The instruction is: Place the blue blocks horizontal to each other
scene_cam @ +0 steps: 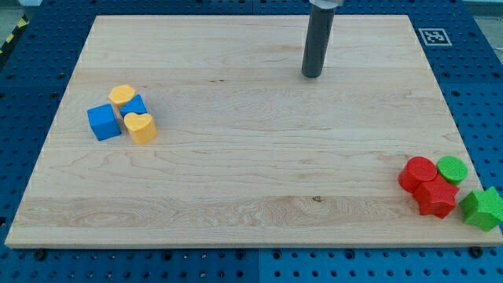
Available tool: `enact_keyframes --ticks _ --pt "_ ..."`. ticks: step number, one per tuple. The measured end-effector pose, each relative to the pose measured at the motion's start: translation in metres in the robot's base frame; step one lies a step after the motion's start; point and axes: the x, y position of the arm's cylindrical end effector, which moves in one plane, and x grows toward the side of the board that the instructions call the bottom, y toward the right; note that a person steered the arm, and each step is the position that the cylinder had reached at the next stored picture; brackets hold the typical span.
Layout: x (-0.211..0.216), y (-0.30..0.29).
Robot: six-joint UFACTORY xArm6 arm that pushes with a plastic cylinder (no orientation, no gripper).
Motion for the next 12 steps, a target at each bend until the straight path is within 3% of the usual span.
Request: enact_keyframes --ticks 2,4,6,8,9,11,12 --pt "0.000 -0.014" --pt "0.082 -0.027" --pt "0.188 -0.107" --pt "0.169 -0.300" --pt "0.149 -0.361" --pt "0.121 -0.347" --pt "0.113 -0.310"
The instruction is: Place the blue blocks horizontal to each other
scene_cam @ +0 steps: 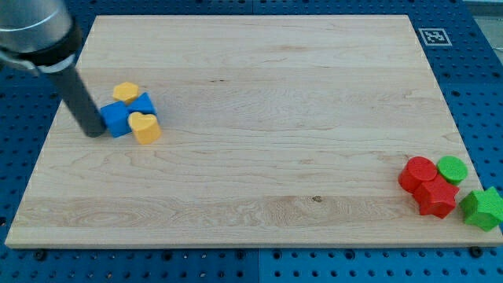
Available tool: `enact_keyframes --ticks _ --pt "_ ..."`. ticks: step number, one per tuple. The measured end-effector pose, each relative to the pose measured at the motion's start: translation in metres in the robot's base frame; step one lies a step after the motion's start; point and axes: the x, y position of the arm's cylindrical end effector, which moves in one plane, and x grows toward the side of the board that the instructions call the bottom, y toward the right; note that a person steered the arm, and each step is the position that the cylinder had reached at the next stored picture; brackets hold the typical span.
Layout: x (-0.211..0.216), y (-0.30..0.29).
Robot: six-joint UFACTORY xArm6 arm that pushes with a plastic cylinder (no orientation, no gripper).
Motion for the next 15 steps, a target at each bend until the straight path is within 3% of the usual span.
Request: enact_keyframes --ticks 2,5,6,8,10,12,15 --pt "-0.060 0.078" --pt "-0.087 0.127" --pt "-0.061 0.121" --pt "-0.044 0.194" --pt "-0.096 0.251" --pt "-0.038 0.306" --pt "-0.055 0.166"
